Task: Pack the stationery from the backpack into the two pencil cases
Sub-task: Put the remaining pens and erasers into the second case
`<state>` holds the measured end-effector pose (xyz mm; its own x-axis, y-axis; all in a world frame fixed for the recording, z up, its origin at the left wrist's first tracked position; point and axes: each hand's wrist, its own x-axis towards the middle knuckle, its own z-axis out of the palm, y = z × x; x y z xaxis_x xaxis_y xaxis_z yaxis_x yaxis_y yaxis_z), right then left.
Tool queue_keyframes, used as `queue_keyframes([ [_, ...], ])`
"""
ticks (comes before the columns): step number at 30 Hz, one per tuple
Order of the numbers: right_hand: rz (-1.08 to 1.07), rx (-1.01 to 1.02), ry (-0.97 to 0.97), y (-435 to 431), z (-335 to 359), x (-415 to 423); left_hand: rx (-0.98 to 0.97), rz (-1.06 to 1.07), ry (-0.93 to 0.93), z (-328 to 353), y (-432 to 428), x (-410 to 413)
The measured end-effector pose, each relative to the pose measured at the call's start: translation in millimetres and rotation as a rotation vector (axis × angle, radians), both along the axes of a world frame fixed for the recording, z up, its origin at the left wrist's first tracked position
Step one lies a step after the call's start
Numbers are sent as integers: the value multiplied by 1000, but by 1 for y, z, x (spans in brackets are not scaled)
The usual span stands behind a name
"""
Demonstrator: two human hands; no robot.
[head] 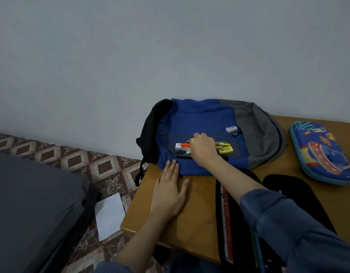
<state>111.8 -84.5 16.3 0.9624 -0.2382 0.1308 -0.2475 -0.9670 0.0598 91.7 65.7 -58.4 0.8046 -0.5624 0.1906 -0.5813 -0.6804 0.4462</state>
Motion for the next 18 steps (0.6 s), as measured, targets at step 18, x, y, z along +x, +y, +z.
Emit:
queue_keyframes([
  [18,79,-5,33,-5,0,-3,-6,13,-8,4,0,-1],
])
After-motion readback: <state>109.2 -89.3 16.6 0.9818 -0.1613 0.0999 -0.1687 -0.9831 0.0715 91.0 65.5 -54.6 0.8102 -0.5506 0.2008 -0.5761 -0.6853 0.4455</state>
